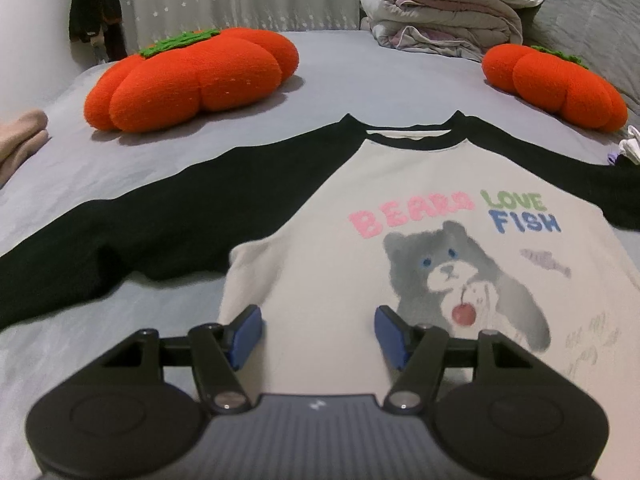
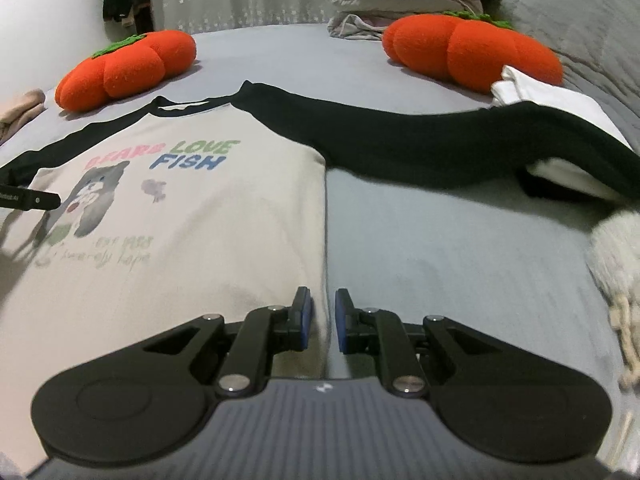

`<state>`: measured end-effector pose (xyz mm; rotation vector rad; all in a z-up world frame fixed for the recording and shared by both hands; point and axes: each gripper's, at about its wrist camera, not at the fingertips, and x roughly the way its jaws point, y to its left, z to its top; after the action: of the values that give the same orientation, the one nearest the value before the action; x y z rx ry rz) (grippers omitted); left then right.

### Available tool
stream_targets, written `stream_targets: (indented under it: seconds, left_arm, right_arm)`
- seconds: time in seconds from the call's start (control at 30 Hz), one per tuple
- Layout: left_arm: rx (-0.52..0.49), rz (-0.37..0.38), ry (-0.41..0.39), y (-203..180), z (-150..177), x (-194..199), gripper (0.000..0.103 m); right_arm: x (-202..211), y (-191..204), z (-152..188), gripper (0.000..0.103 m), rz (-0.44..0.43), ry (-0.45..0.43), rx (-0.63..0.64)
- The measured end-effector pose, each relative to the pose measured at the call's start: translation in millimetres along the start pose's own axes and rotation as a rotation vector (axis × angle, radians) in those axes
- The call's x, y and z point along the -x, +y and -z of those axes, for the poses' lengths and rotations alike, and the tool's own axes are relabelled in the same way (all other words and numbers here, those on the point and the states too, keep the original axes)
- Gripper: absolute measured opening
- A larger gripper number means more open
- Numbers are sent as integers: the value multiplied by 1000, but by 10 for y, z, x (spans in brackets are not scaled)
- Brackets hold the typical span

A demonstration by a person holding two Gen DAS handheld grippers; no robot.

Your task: Fold clothes

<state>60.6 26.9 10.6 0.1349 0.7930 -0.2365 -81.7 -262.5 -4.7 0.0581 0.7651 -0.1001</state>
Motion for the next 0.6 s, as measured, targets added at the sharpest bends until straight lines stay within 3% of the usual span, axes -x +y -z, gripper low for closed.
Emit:
stream_targets:
  seconds: [0.17, 0.43, 0.6]
  left_arm:
    - [8, 4, 7, 117, 155, 234, 64]
    - [171, 4, 56, 506, 518, 624, 64]
    - [257, 10, 75, 682, 799, 925, 64]
  right_arm:
    - [200, -91, 116, 19, -11, 11, -56]
    - [463, -130, 318, 19, 2, 44, -99]
    - [688, -230, 419, 28, -33, 33, -202]
